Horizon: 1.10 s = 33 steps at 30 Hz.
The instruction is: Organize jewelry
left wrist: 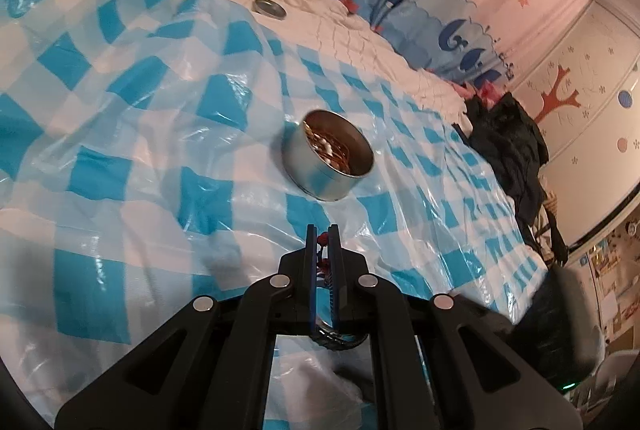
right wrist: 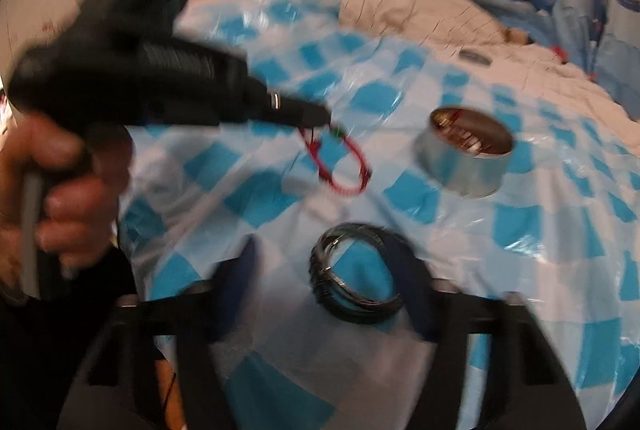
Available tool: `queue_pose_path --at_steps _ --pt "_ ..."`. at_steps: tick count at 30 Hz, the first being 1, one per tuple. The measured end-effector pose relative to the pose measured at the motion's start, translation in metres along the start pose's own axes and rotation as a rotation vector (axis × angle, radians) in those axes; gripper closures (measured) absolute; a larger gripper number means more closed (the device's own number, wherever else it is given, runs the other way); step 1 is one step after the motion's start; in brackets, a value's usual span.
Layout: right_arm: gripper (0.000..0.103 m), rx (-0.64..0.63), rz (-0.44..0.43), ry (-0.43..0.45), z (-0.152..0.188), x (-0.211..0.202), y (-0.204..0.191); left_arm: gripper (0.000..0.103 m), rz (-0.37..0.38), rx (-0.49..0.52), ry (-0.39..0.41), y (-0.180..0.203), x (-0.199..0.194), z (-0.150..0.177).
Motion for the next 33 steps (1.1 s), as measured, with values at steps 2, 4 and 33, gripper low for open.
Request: queue_pose_path --at_steps 2,4,33 --pt "0.069 0.0 -0.002 -0.028 0.003 0.011 -0.002 0.099 -0.001 -0.001 0.002 -0.002 -0.003 -0.001" --pt "0.08 -0.005 -0.004 -0.039 0.002 0.018 -0.004 0.099 -0.002 0.005 0.003 -0.002 -0.004 -0.002" --pt "0.098 0.589 -0.374 0.149 -0.032 -0.029 0.106 0.099 -0.007 0.034 -0.012 0.006 0.005 0.0"
Point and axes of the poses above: each gripper's, at about its wrist camera, not at the fingertips, and x roughly the way its jaws point, y to its right, z to its underside, the point moved 6 cm from there along x, roughly the way its jaws point, and after that the axes turned 14 degrees about z, right-handed, at the moved point
